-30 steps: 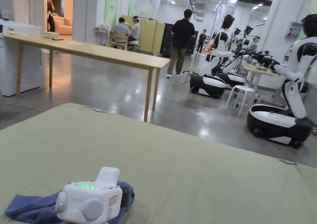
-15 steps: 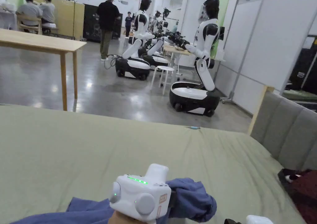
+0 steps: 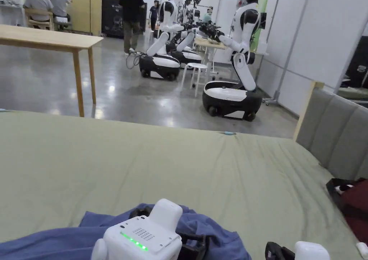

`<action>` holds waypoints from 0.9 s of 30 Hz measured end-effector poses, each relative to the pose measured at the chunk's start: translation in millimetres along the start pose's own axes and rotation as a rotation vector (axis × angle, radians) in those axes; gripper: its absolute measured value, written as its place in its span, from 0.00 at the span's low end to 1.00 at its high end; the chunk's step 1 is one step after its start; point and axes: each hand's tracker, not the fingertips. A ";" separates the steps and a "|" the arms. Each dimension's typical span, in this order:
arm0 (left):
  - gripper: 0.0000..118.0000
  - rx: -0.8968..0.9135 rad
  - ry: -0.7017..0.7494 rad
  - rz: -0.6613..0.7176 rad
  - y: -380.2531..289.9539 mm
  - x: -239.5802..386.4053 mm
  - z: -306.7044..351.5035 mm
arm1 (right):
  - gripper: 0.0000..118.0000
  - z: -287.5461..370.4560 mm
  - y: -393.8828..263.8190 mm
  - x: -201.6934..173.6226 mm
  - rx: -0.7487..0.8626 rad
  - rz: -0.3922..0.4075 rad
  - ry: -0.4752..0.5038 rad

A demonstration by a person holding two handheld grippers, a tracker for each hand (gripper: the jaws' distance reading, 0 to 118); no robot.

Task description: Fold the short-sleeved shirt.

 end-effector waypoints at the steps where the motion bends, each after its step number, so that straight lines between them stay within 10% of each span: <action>1: 0.98 0.033 0.016 0.014 -2.6 -8.9 27.8 | 0.00 2.8 -2.1 -4.7 0.016 0.007 0.015; 6: 0.93 0.100 0.203 0.087 -37.9 -46.0 144.5 | 0.00 14.7 -16.0 -30.1 0.061 0.015 0.058; 9: 0.00 0.020 0.280 0.117 -68.3 -72.7 183.8 | 0.00 17.6 -20.9 -41.2 0.067 0.031 0.052; 22: 0.00 -0.240 0.461 0.321 -119.4 -239.3 146.5 | 0.00 -2.2 -22.5 -48.4 0.002 0.048 0.038; 24: 0.39 -0.251 0.498 0.312 -121.6 -264.0 126.6 | 0.00 -11.1 -21.8 -46.2 -0.017 0.054 0.030; 25: 0.91 -0.279 0.510 0.317 -123.5 -277.4 113.5 | 0.00 -15.4 -21.3 -45.8 -0.028 0.065 0.024; 27: 0.98 -0.262 0.492 0.295 -157.3 -287.1 93.4 | 0.00 -23.1 -20.3 -43.5 -0.042 0.079 0.016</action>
